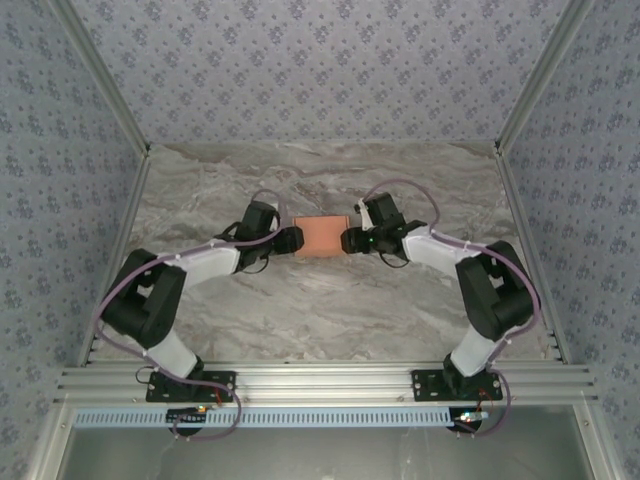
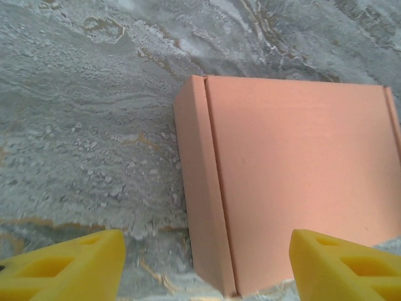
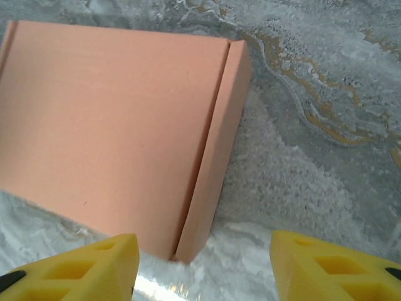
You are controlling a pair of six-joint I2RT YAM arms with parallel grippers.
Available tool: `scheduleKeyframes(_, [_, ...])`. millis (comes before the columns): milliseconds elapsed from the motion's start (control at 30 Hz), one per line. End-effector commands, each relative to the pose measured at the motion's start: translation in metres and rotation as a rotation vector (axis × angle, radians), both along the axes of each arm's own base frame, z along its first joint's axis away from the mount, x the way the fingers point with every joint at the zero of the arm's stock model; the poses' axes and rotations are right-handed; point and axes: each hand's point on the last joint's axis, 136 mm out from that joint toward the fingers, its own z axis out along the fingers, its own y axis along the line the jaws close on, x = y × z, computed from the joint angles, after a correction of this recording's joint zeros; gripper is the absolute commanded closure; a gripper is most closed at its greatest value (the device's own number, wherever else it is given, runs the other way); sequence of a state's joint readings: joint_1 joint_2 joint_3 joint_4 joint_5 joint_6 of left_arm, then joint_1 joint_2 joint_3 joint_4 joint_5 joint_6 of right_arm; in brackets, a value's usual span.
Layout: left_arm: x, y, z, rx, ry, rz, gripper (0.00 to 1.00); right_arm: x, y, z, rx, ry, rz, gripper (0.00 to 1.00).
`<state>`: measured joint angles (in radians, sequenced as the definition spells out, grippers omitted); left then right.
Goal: Fold the paper box
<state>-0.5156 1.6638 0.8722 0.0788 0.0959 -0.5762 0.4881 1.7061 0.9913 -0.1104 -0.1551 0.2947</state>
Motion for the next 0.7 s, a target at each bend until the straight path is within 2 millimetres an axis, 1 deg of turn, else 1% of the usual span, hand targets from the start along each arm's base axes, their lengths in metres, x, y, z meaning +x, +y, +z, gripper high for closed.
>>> scheduleKeyframes(0, [0.012,-0.014,0.006,-0.055,0.008,-0.029,0.32,0.020,0.017,0.012,0.073,-0.018,0.006,0.41])
scheduleKeyframes(133, [0.021,-0.024,0.002,-0.072,0.023,-0.046,0.36,0.028,0.027,0.004,0.101,0.012,0.016,0.43])
scheduleKeyframes(233, [0.026,-0.030,0.001,-0.085,0.029,-0.052,0.39,0.034,0.034,0.002,0.127,0.022,0.019,0.46])
scheduleKeyframes(367, [0.035,-0.038,0.001,-0.095,0.034,-0.062,0.42,0.047,0.038,0.006,0.153,0.017,0.010,0.48])
scheduleKeyframes(400, [0.037,-0.040,0.001,-0.095,0.036,-0.065,0.43,0.048,0.036,0.003,0.151,0.023,0.003,0.48])
scheduleKeyframes(433, [0.040,-0.041,0.002,-0.095,0.035,-0.067,0.43,0.057,0.039,0.014,0.164,-0.001,0.001,0.49])
scheduleKeyframes(533, [0.052,-0.046,0.004,-0.093,0.026,-0.059,0.43,0.069,0.037,0.016,0.161,-0.016,-0.019,0.49])
scheduleKeyframes(667, [0.075,-0.051,0.008,-0.053,0.009,-0.049,0.43,0.090,0.027,0.009,0.139,-0.022,-0.064,0.49])
